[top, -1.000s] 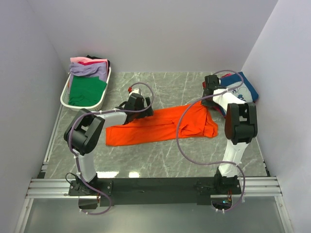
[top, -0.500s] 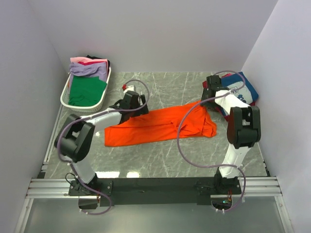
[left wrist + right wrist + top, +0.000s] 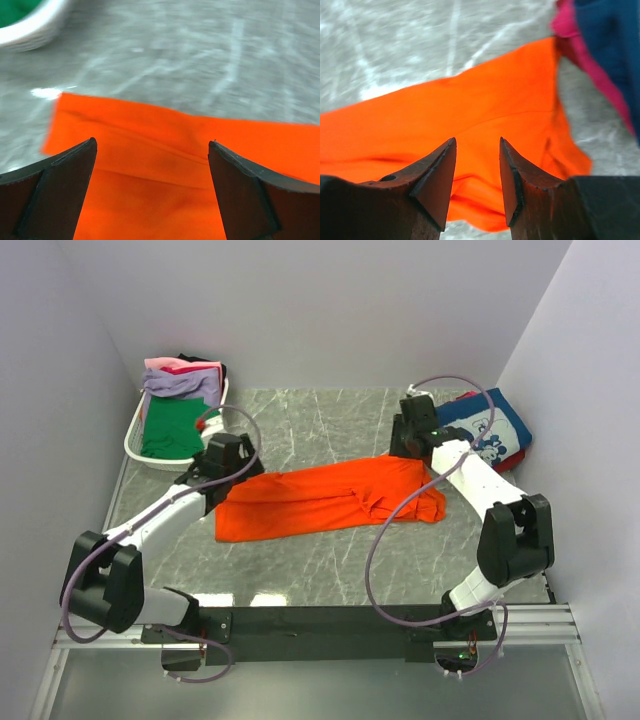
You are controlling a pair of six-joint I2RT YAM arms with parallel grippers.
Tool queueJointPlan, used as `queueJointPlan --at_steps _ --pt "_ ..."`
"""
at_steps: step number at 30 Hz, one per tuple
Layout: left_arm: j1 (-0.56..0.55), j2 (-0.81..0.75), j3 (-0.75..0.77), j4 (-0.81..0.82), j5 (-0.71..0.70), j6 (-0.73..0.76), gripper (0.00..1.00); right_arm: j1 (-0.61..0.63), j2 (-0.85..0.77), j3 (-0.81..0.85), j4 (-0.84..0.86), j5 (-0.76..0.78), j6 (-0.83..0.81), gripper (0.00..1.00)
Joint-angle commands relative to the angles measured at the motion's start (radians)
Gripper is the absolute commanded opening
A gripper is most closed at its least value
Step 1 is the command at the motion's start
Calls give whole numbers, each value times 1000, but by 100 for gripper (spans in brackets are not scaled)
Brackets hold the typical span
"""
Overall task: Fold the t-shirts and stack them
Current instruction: Fold the tshirt
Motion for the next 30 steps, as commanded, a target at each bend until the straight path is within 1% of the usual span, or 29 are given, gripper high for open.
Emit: queueJointPlan --at_steps 1,4,9,13,18,21,26,30 --pt "61 -33 -45 -29 -27 -7 99 49 -48 28 12 25 15 47" --pt "107 5 -47 -27 -21 -6 99 82 -53 5 50 -49 25 47" --pt "110 61 -22 -22 -28 6 98 114 -34 -42 88 -82 45 47" --pt "118 108 -13 -9 -56 11 97 138 -2 -84 125 -147 55 47" --pt "121 192 16 11 -71 16 91 168 16 -143 174 -206 81 47" --pt "121 228 30 10 -90 22 88 186 16 -174 186 -217 90 47" --pt "124 249 42 -1 -131 20 81 200 19 -211 197 -217 93 47" --pt "127 231 37 2 -151 22 74 206 30 -225 200 -217 91 47"
